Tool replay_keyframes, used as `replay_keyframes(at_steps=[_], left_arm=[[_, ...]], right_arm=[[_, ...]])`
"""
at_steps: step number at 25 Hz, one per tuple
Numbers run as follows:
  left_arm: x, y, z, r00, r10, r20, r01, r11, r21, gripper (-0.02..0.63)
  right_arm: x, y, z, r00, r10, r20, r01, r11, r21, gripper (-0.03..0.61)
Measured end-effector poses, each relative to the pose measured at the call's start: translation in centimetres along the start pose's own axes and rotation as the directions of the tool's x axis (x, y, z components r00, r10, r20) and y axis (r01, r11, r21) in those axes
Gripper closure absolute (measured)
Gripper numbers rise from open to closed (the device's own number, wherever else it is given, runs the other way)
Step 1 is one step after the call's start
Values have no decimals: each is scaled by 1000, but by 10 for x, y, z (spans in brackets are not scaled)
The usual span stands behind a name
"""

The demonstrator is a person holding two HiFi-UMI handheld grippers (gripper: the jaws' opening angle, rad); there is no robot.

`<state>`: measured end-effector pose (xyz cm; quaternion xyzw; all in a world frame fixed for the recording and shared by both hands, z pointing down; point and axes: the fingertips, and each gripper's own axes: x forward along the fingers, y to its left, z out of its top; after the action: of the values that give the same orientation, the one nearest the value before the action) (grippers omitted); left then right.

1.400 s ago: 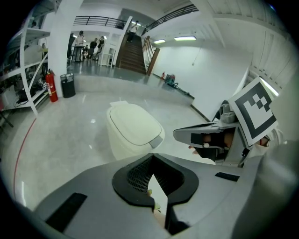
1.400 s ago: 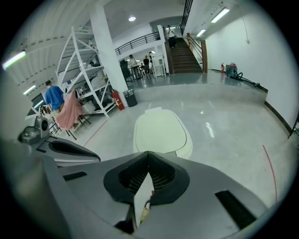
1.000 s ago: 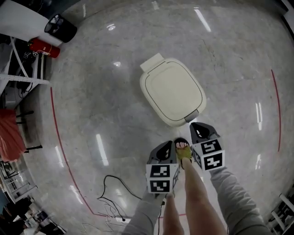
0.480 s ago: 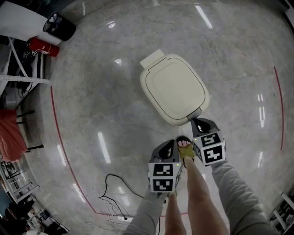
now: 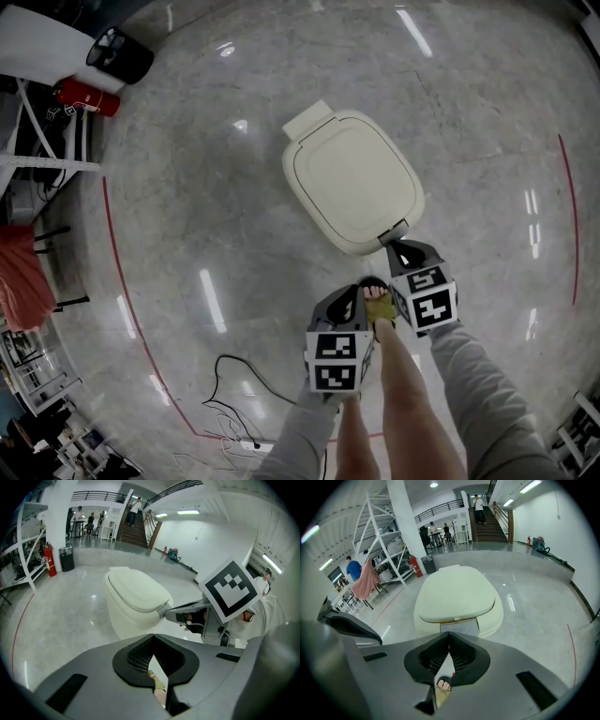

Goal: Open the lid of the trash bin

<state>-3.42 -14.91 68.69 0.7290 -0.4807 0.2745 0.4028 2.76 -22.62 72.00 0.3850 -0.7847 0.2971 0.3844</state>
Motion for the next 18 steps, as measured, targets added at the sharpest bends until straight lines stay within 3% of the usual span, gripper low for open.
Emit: replay_keyframes(at_steps=[18], left_arm=[[-8,-2,2,1000,8,5,-8,1000,-4,611]], right_arm=[[0,0,2,1000,-14,-2,14,1000,4,583]])
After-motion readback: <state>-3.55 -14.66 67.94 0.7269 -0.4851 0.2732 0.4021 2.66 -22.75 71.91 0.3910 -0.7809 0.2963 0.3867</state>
